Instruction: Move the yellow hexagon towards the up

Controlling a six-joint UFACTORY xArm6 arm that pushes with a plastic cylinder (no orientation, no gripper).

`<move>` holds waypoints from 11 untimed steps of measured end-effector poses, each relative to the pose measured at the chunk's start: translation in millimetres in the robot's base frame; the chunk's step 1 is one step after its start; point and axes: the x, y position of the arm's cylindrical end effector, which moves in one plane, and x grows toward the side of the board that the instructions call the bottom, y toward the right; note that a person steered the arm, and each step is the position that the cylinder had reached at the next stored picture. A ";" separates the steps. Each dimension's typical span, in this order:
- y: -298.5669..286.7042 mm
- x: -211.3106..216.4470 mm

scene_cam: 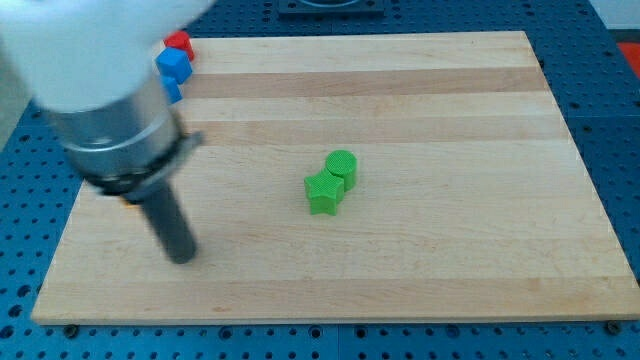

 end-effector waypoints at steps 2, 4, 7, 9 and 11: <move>-115.3 -18.8; -102.1 -53.2; -31.8 -86.1; 11.9 -97.7; 24.1 -127.2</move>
